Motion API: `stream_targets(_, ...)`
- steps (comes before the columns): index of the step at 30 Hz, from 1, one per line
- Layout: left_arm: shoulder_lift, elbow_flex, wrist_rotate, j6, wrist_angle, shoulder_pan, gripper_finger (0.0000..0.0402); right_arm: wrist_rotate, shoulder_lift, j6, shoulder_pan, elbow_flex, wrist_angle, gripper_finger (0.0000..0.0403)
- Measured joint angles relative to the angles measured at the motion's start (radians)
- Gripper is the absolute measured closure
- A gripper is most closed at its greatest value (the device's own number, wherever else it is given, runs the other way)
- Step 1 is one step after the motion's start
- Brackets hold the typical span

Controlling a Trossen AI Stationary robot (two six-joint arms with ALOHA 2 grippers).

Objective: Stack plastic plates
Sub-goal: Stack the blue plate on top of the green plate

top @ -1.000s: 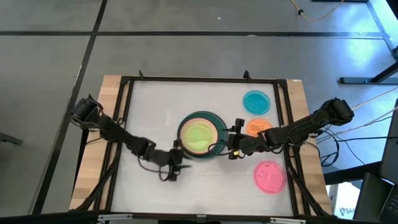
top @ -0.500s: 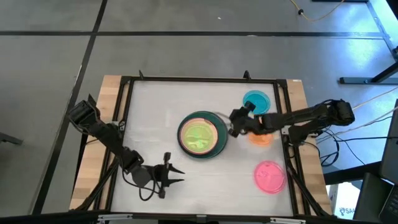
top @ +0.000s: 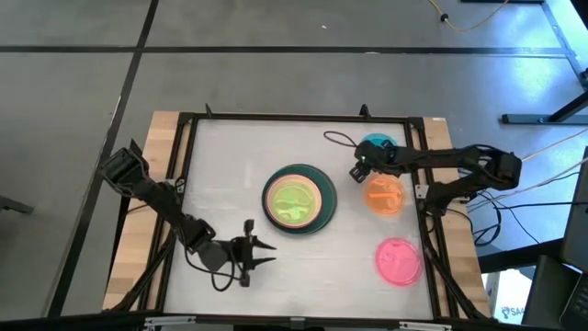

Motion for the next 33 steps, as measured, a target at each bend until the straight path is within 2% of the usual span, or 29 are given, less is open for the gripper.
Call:
stream_targets(6,0.0,0.0,0.002,-0.002,0.008,0.001,0.0288,-0.028,0.0,-0.004,-0.053,-0.077,0.121,0.0199)
stream_targets(9,0.0,0.0,0.003,-0.002,0.008,0.001,0.0288,-0.024,0.0,-0.008,-0.073,-0.103,0.154,0.0214)
stream_targets(22,0.0,0.0,0.003,-0.002,0.007,0.001,0.0288,-0.017,0.029,-0.09,-0.081,-0.11,0.222,0.0395)
stream_targets(27,0.0,0.0,0.003,-0.001,0.006,0.001,0.0288,-0.025,0.027,-0.135,-0.066,-0.095,0.239,0.0389)
stream_targets(33,0.0,0.0,0.003,0.003,0.006,0.001,0.0288,-0.028,0.027,-0.167,0.048,-0.023,0.241,0.0397)
